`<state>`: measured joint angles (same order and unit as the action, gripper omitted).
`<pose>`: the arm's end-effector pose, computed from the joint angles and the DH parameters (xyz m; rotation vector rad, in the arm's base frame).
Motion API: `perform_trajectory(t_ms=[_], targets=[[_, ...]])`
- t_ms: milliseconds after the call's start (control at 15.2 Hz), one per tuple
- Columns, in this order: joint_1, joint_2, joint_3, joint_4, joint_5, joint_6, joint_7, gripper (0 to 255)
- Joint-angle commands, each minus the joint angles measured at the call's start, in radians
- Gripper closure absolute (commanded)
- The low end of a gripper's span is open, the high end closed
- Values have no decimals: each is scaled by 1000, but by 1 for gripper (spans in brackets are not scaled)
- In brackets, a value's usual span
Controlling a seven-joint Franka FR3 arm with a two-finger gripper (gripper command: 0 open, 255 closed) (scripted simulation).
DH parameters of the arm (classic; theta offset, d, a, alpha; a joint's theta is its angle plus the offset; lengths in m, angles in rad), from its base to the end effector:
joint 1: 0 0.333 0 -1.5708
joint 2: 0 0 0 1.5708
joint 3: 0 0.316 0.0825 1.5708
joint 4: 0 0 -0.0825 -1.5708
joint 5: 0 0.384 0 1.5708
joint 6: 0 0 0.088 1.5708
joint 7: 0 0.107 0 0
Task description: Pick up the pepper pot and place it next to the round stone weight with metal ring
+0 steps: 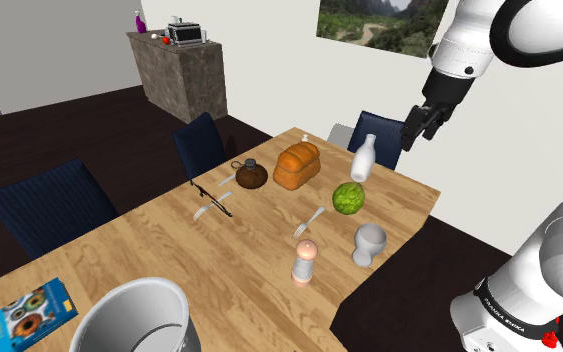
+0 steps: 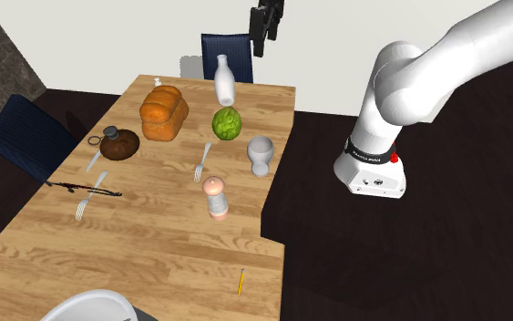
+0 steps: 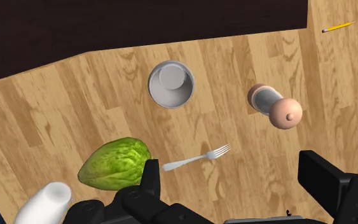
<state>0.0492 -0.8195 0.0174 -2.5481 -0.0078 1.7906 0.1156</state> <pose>0.3114 0.0209 0.5287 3.1241 -0.0823 0.0992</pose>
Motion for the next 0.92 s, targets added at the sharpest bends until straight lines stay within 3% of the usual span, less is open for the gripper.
perform_trajectory(t_ms=[0,396,858], targets=[[9,16,23,-44,15,65,28,0],[43,117,102,-153,63,279,117,0],[71,332,203,-209,99,556,230,0]])
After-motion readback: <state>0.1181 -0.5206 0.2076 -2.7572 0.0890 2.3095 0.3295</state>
